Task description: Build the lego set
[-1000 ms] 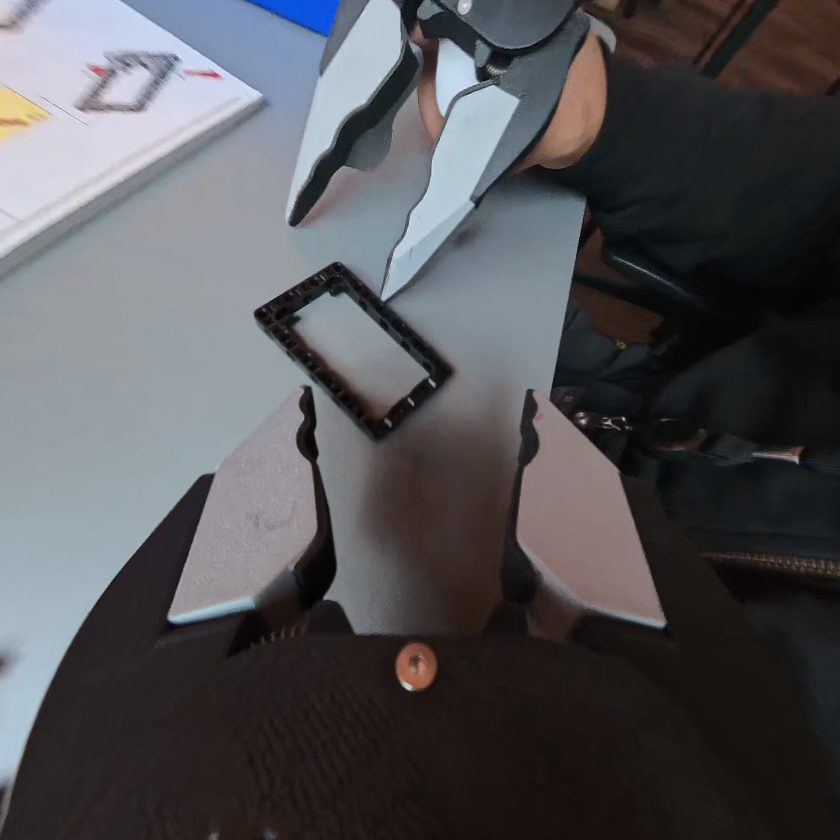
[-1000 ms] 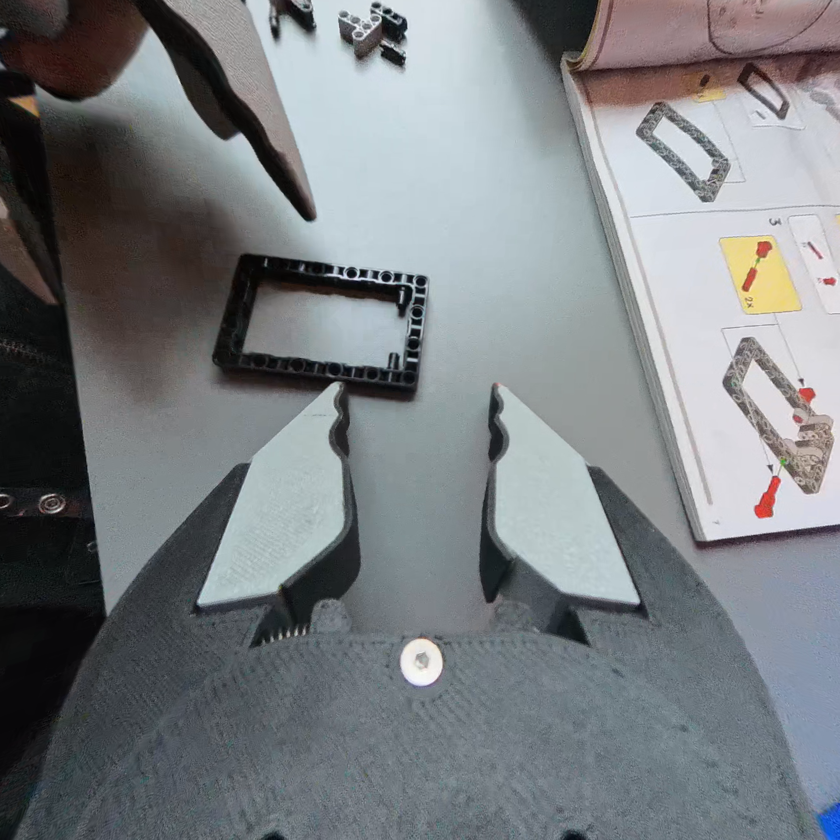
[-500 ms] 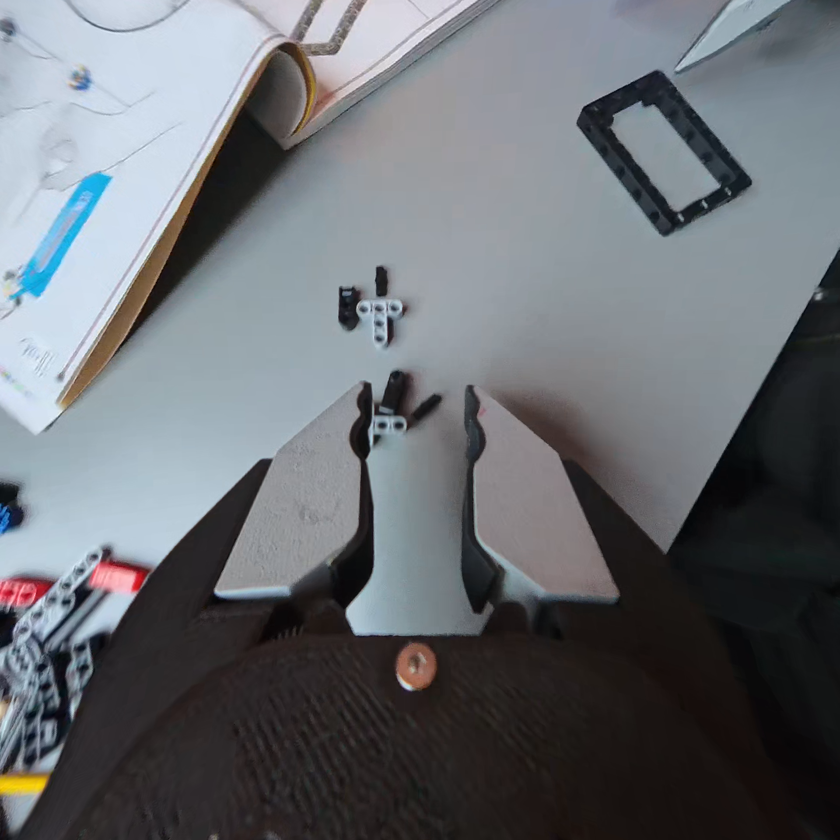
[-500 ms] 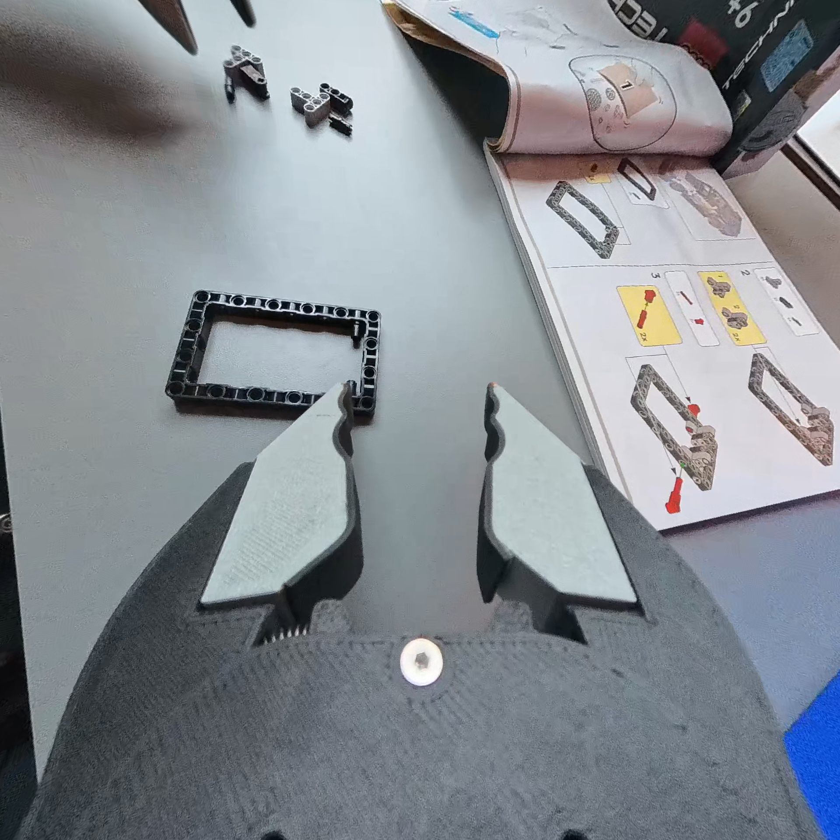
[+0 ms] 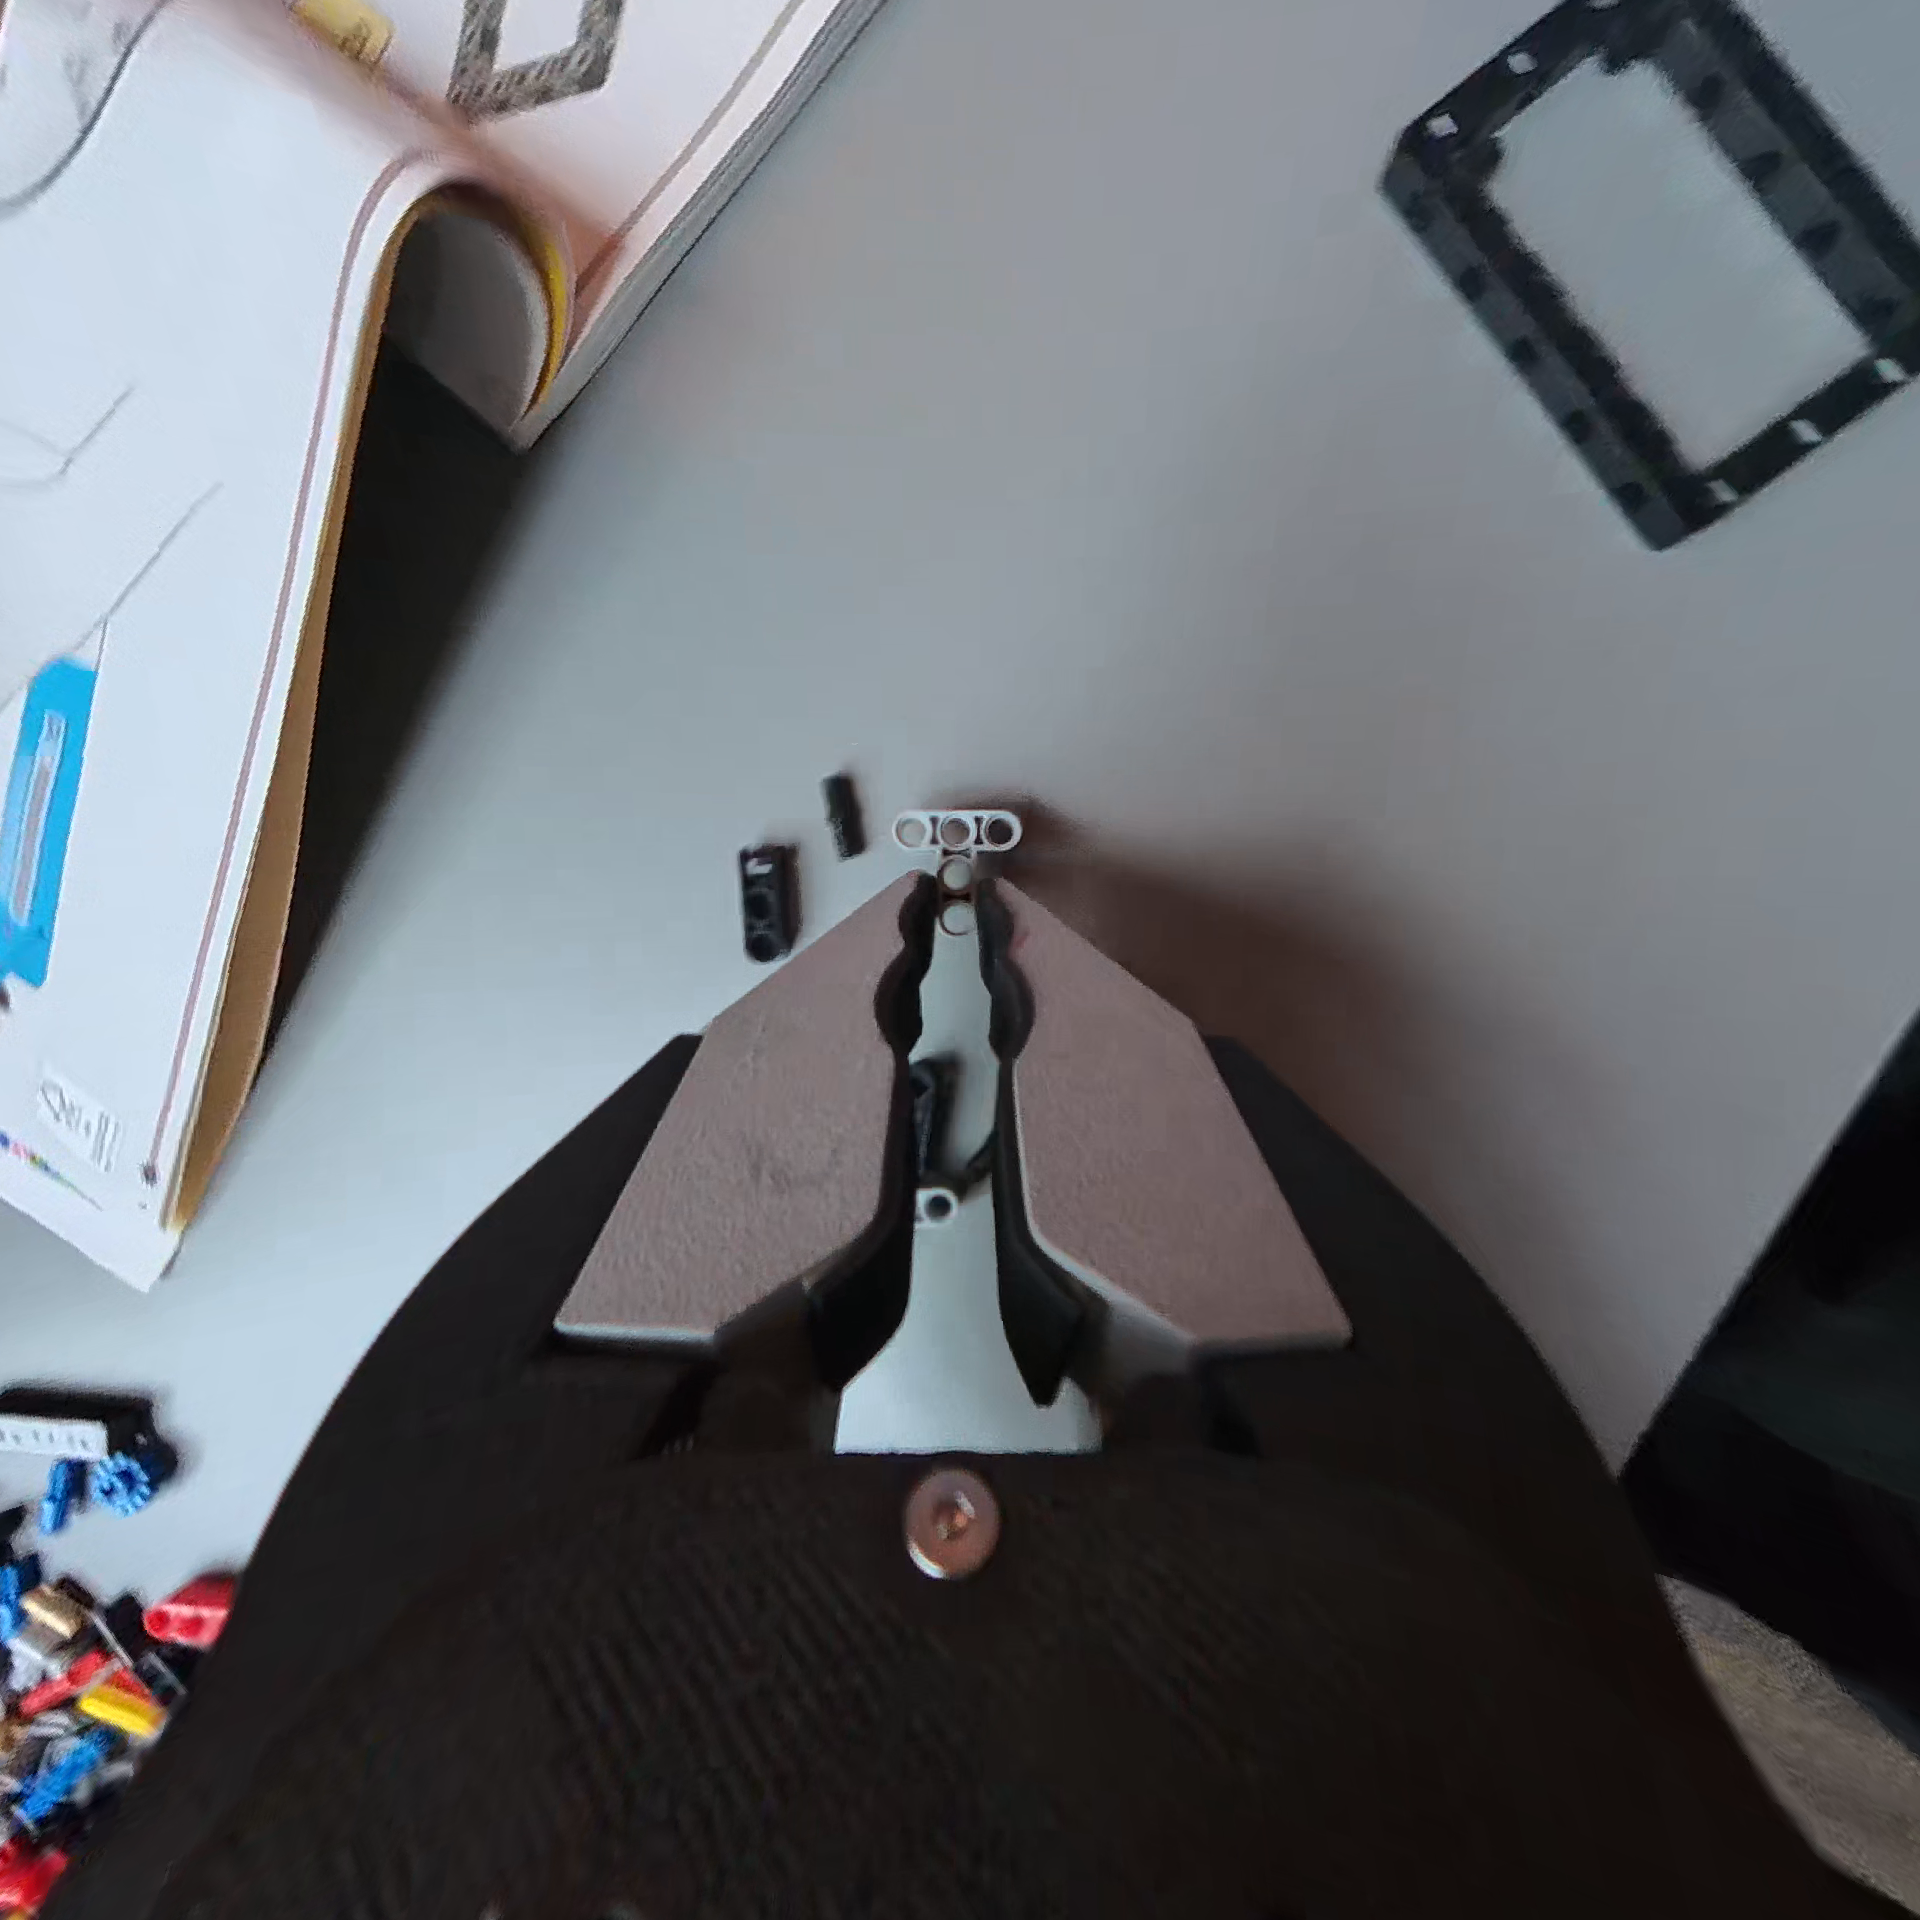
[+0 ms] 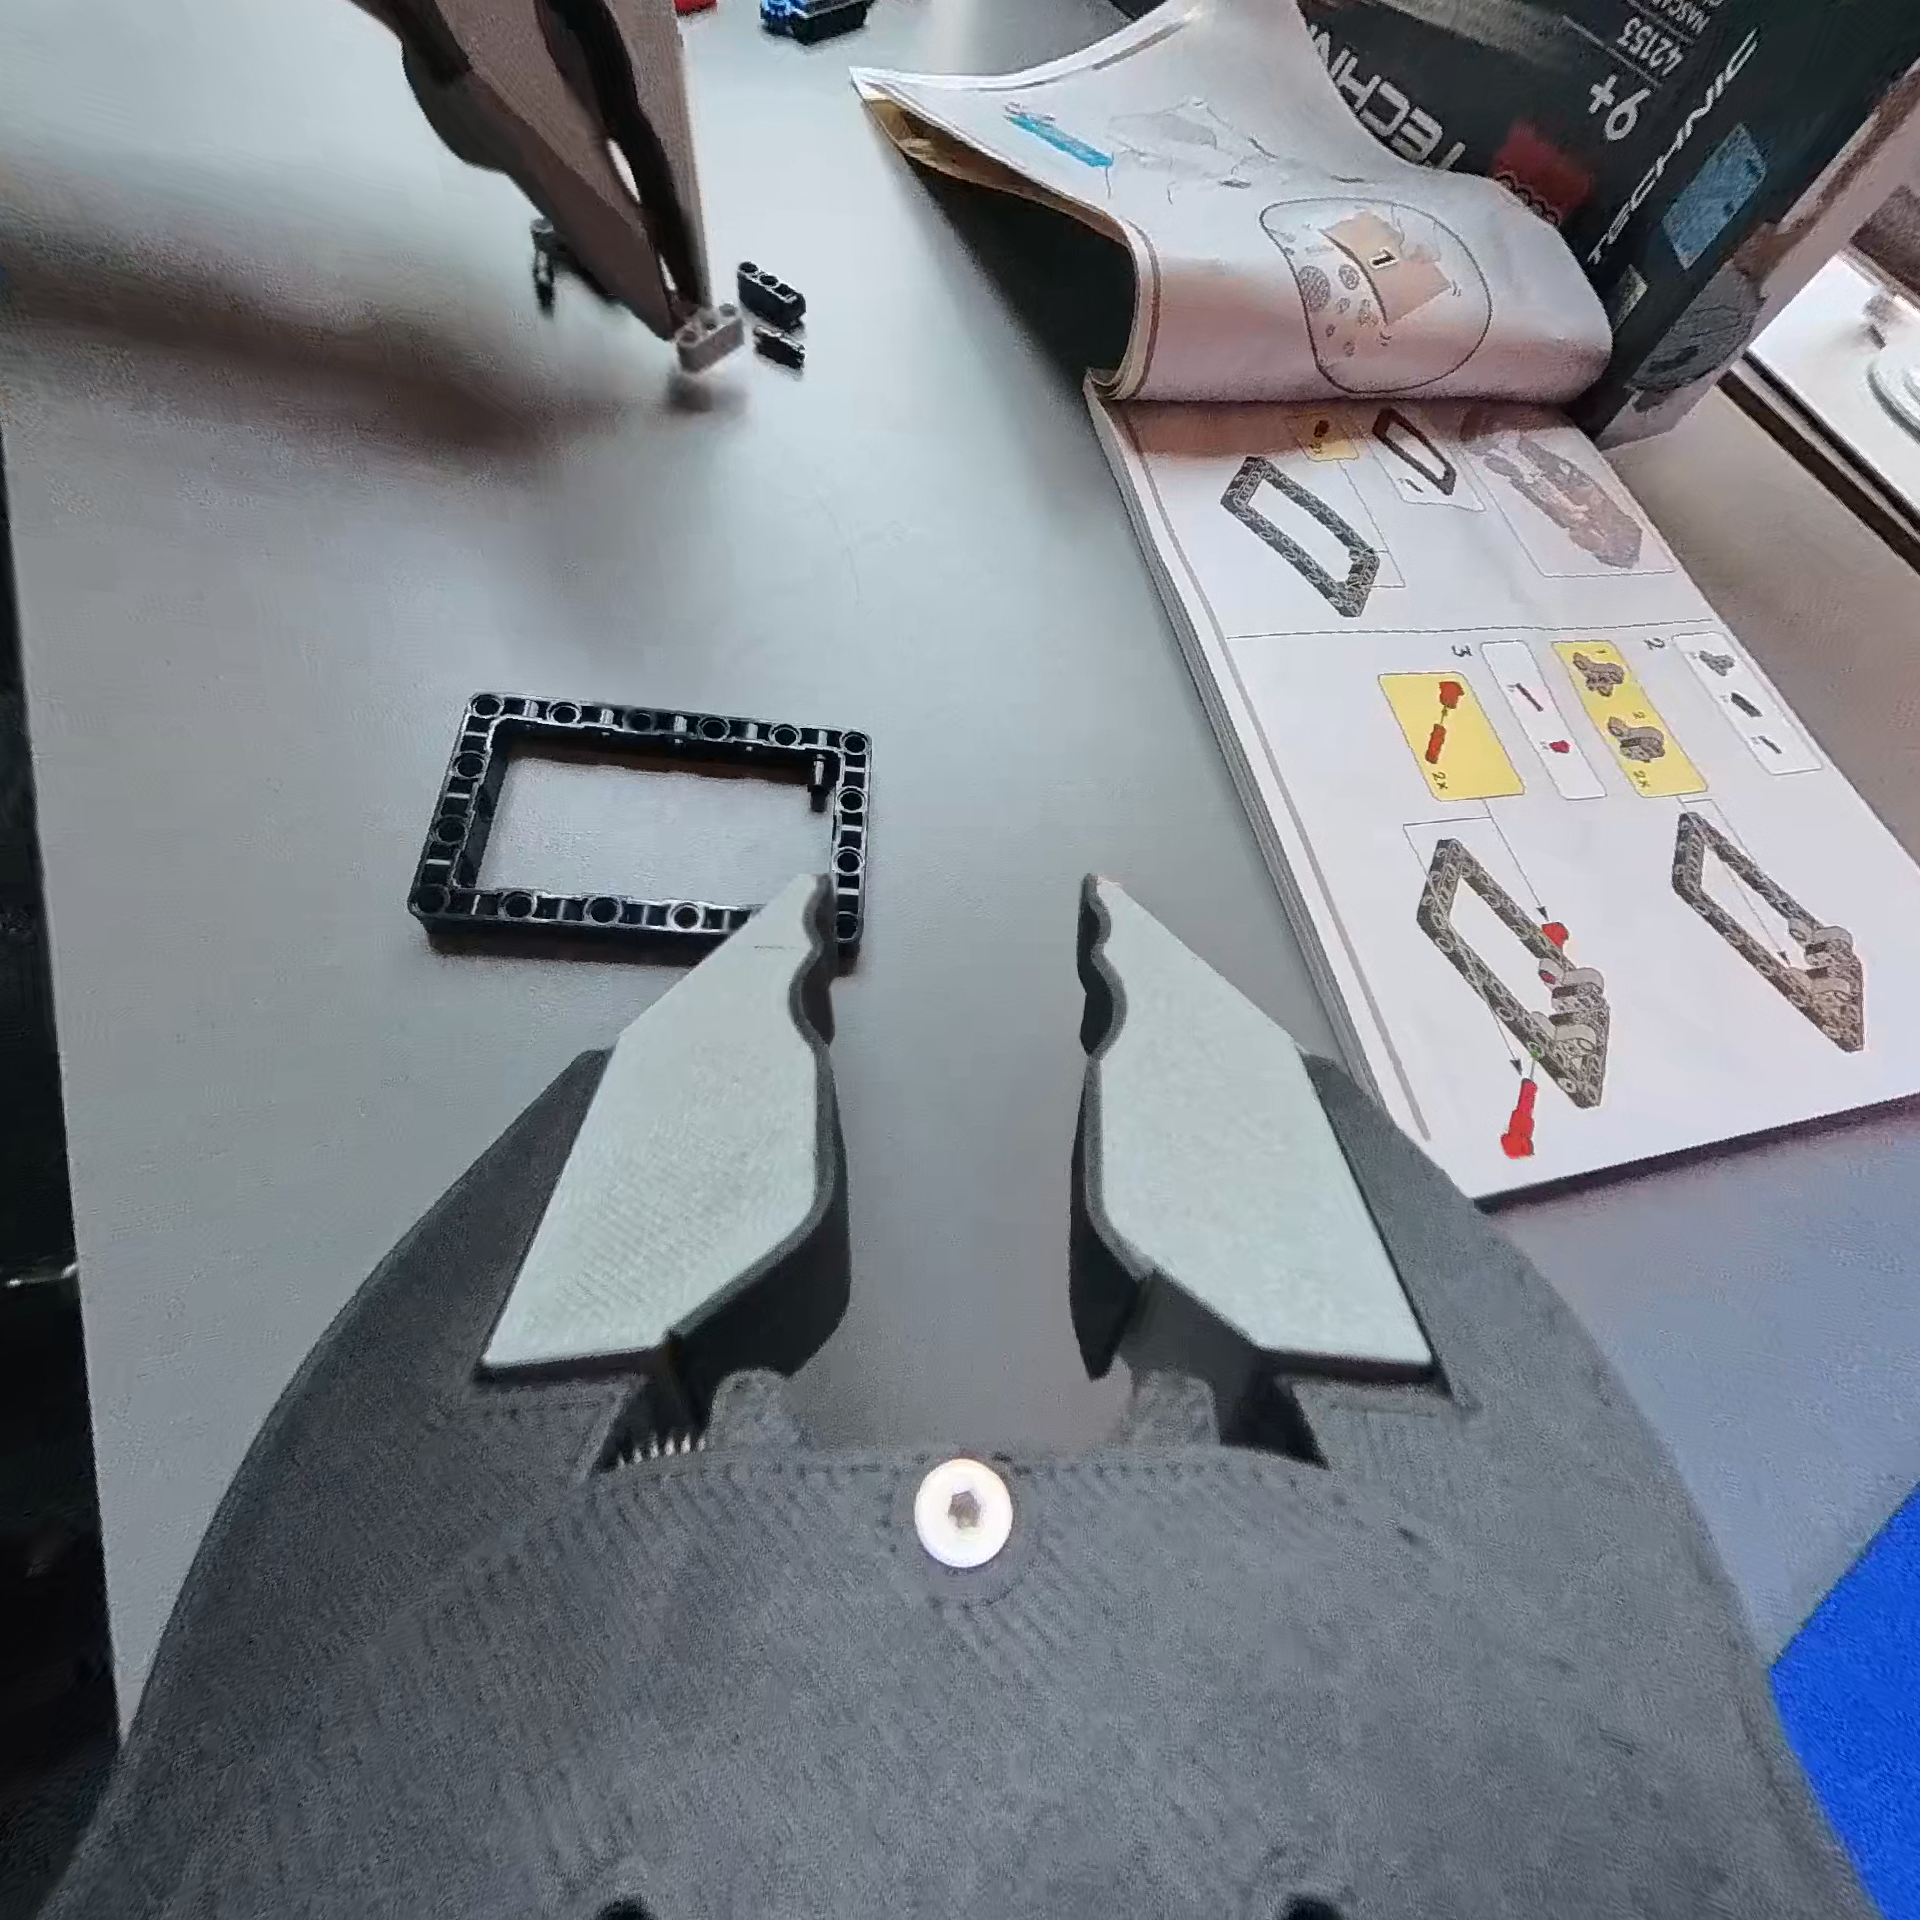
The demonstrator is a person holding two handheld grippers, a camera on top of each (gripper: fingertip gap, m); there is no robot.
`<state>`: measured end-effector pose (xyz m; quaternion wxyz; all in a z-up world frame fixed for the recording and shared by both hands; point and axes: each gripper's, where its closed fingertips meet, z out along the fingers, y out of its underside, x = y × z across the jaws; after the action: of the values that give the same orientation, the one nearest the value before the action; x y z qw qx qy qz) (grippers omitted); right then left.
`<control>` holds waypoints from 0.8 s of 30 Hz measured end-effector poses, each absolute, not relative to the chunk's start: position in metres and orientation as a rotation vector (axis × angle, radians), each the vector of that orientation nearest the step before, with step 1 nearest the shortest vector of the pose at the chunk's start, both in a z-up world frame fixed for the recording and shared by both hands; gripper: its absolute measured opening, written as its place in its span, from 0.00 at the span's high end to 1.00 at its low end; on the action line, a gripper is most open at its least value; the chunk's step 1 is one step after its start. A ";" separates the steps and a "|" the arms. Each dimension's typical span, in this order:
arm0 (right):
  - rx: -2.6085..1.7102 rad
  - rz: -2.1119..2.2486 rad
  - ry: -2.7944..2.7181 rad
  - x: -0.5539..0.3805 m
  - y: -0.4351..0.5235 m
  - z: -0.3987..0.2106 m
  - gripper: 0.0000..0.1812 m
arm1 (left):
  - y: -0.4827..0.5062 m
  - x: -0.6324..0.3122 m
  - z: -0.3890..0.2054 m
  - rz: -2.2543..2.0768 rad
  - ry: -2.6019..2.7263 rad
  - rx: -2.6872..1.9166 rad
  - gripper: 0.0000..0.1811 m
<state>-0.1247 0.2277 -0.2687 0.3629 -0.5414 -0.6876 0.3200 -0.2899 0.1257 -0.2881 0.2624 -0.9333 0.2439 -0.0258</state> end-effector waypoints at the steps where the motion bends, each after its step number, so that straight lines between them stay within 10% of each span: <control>1: -1.393 0.831 -1.757 -0.124 0.229 -0.267 0.76 | 0.128 -0.284 -0.283 -0.057 0.715 -2.500 0.97; 24: -1.358 0.807 -2.018 -0.125 0.203 -0.294 0.75 | 0.205 -0.180 -0.261 -0.185 0.884 -1.966 0.97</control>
<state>-0.1249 0.2025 -0.2937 0.2854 -0.5078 -0.7547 0.3018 -0.1795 0.2047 -0.2610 0.4695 -0.8023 0.3608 -0.0756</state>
